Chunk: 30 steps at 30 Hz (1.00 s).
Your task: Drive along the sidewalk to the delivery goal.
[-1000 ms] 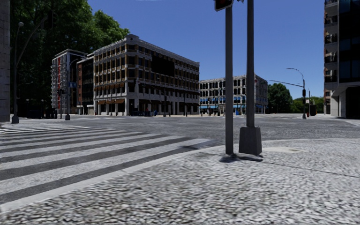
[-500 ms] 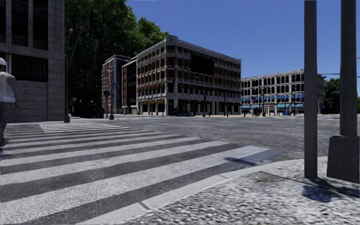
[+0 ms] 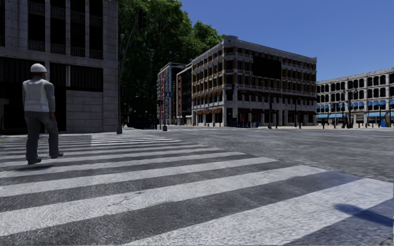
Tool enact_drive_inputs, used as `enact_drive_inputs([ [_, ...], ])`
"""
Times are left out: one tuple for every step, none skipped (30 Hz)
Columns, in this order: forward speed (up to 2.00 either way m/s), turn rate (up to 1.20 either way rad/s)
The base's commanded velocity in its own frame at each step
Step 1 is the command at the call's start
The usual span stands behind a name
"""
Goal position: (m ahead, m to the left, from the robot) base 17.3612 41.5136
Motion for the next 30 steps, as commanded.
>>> enact_drive_inputs([
  [2.00,0.53],
  [2.00,0.53],
  [2.00,0.53],
  [2.00,0.52],
  [2.00,0.48],
  [2.00,0.48],
  [2.00,0.46],
  [2.00,0.45],
  [2.00,0.45],
  [2.00,0.45],
  [2.00,0.45],
  [2.00,0.45],
  [2.00,0.45],
  [2.00,0.45],
  [2.00,0.45],
  [2.00,0.45],
  [2.00,0.45],
  [2.00,0.52],
  [2.00,0.52],
  [2.00,0.52],
  [2.00,0.52],
  [2.00,0.52],
  [2.00,0.52],
  [2.00,0.52],
  [2.00,0.52],
  [2.00,0.52],
  [2.00,0.52],
  [2.00,0.52],
  [2.00,0.52],
  [2.00,0.52],
])
